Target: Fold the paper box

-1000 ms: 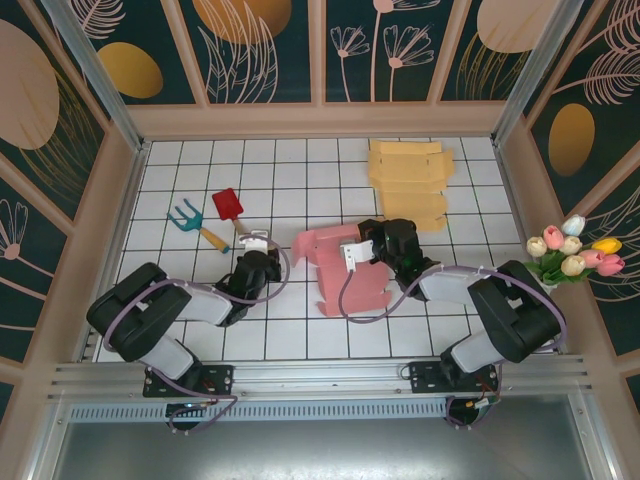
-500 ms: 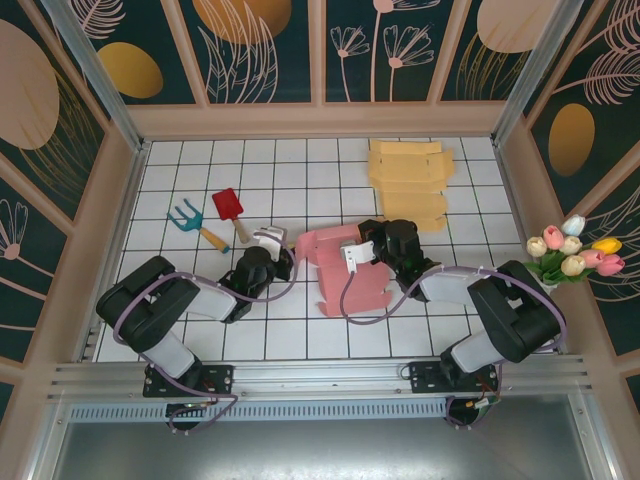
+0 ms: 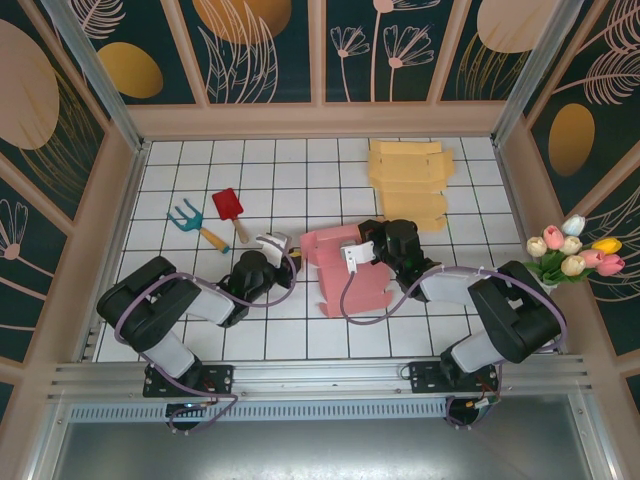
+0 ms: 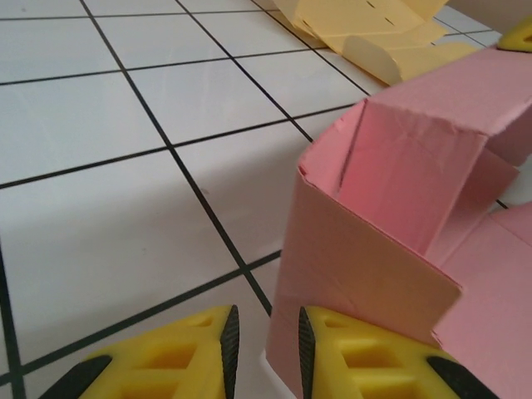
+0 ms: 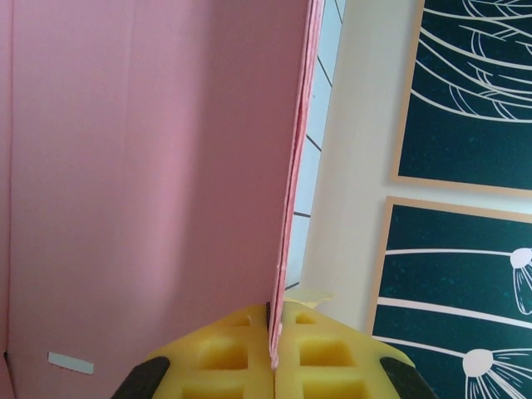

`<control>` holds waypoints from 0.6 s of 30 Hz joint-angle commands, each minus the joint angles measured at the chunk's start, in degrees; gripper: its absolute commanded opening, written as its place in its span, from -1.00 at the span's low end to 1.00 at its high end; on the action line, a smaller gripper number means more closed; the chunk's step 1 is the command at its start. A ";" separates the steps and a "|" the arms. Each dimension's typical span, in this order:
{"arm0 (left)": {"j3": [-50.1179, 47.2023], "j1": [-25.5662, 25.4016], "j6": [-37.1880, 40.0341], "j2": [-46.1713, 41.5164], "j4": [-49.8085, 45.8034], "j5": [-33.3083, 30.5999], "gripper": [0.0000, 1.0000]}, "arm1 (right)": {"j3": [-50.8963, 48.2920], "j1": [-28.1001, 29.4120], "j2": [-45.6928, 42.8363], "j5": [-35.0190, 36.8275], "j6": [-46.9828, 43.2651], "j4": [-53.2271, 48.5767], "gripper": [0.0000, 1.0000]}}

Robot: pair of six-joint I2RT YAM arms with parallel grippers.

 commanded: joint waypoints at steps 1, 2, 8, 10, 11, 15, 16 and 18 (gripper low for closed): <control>-0.49 0.32 -0.94 0.88 4.41 3.47 -0.44 | -0.69 -0.18 -0.22 -0.92 -1.15 -3.72 -1.00; -0.71 0.34 -1.40 0.80 5.24 3.99 -0.43 | -0.70 -0.25 -0.23 -0.92 -1.23 -3.89 -1.00; 0.64 0.33 -1.93 1.53 4.83 5.19 -0.40 | -0.60 -0.25 -0.18 -0.92 -1.15 -4.08 -1.00; 0.90 0.32 -2.12 2.14 5.10 5.84 -0.41 | -0.52 -0.17 -0.27 -0.85 -1.07 -4.34 -1.00; 0.90 0.36 -2.43 2.49 5.60 6.51 -0.42 | -0.44 -0.22 -0.19 -0.79 -1.06 -4.57 -1.00; 0.47 0.39 -4.19 2.86 8.04 9.10 -0.46 | -0.52 -0.25 0.10 -0.64 -1.06 -4.23 -1.00; 0.45 0.32 -4.69 2.77 8.44 9.88 -0.46 | -0.69 -0.18 0.13 -0.57 -1.18 -3.71 -1.00; 0.51 0.23 -5.74 2.68 9.02 10.83 -0.47 | -1.04 -0.22 0.27 -0.32 -1.49 -2.31 -1.00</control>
